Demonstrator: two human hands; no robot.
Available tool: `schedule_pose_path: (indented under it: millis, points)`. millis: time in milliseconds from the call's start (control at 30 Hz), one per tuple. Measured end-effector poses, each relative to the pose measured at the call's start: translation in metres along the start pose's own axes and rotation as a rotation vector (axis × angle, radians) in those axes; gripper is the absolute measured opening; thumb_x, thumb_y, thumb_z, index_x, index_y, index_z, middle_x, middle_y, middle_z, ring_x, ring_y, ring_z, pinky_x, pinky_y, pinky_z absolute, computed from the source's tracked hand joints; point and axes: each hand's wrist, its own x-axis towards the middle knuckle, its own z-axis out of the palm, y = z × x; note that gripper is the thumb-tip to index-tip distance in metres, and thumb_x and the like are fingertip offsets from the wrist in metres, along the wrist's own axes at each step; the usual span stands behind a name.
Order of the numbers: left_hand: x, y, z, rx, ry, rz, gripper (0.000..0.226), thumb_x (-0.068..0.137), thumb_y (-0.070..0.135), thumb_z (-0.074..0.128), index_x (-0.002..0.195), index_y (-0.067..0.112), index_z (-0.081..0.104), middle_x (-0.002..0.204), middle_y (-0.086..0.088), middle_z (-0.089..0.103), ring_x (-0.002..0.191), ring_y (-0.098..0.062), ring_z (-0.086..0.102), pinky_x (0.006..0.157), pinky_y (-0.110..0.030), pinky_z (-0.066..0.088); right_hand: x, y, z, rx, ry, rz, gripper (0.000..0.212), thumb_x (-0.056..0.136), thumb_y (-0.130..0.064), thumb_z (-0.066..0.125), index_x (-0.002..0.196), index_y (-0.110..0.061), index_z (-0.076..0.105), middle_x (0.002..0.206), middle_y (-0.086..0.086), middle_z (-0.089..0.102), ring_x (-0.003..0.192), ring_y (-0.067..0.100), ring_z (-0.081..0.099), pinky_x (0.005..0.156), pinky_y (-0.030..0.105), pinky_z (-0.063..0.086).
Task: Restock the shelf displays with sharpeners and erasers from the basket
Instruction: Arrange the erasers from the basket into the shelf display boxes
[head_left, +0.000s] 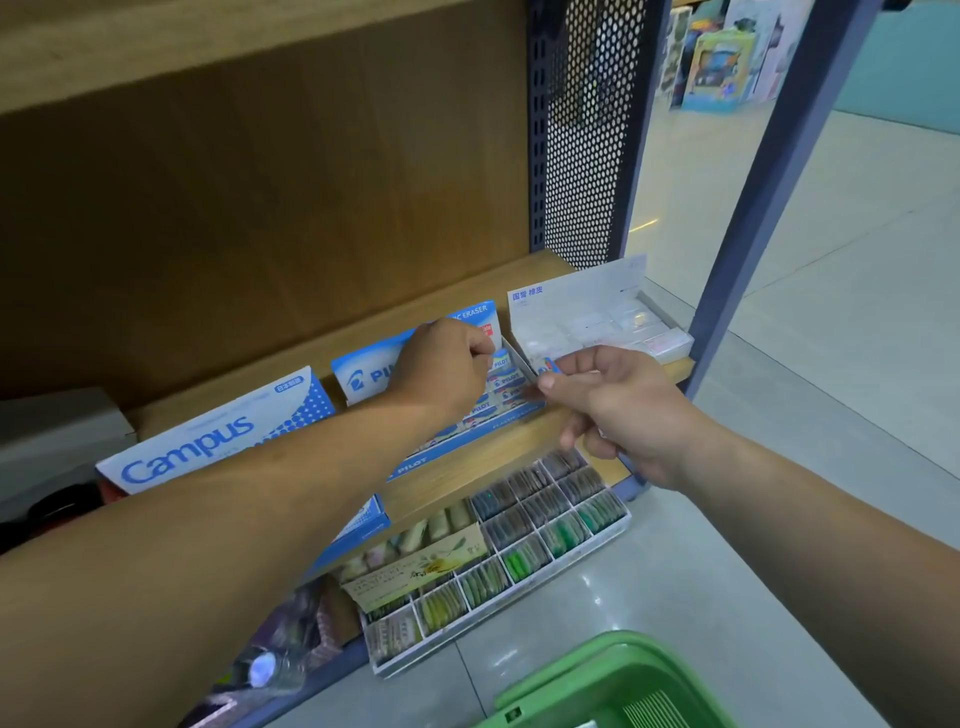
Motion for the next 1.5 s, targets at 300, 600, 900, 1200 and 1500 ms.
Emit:
schedule_pose_path:
  millis: [300, 600, 900, 1200, 1500]
  points:
    - [0.004, 0.003, 0.002, -0.072, 0.012, -0.096, 0.011, 0.094, 0.013, 0.068, 0.093, 0.015, 0.079, 0.096, 0.000, 0.074, 0.094, -0.018, 0.068, 0.086, -0.030, 0.056, 0.002, -0.002, -0.002, -0.006, 0.055, -0.002, 0.018, 0.087, -0.017, 0.080, 0.101, -0.013, 0.069, 0.073, 0.007, 0.060, 0.046, 0.015, 0.042, 0.038, 0.019, 0.026]
    - [0.006, -0.004, 0.006, -0.186, 0.003, -0.188, 0.010, 0.094, 0.021, 0.070, 0.094, 0.020, 0.080, 0.089, 0.007, 0.074, 0.084, -0.016, 0.069, 0.084, -0.031, 0.058, 0.002, 0.001, -0.003, 0.018, 0.020, -0.019, 0.020, 0.087, -0.014, 0.080, 0.104, -0.008, 0.070, 0.080, 0.012, 0.061, 0.046, 0.016, 0.042, 0.040, 0.020, 0.022]
    - [0.000, -0.008, 0.005, -0.080, -0.081, -0.094, 0.008, 0.092, 0.030, 0.074, 0.088, 0.025, 0.079, 0.084, 0.011, 0.074, 0.086, -0.013, 0.068, 0.084, -0.039, 0.058, 0.003, -0.001, 0.000, -0.009, 0.028, -0.011, 0.019, 0.086, -0.012, 0.081, 0.102, -0.010, 0.072, 0.078, 0.008, 0.067, 0.048, 0.014, 0.045, 0.038, 0.020, 0.025]
    - [-0.026, 0.019, -0.024, -0.486, -0.173, -0.177, 0.024, 0.093, 0.004, 0.065, 0.109, 0.020, 0.071, 0.094, -0.002, 0.076, 0.078, -0.012, 0.068, 0.069, -0.028, 0.054, 0.005, -0.008, 0.004, -0.056, 0.031, 0.034, 0.016, 0.093, -0.003, 0.069, 0.102, -0.014, 0.076, 0.081, 0.007, 0.070, 0.046, 0.012, 0.044, 0.039, 0.020, 0.026]
    - [-0.026, 0.011, -0.036, -0.693, -0.085, -0.255, 0.009, 0.096, 0.010, 0.070, 0.104, 0.013, 0.068, 0.106, -0.015, 0.075, 0.090, -0.023, 0.076, 0.079, -0.035, 0.064, 0.005, -0.018, 0.014, 0.020, -0.038, 0.026, 0.024, 0.089, 0.000, 0.067, 0.108, -0.014, 0.071, 0.088, 0.014, 0.067, 0.053, 0.016, 0.046, 0.044, 0.027, 0.032]
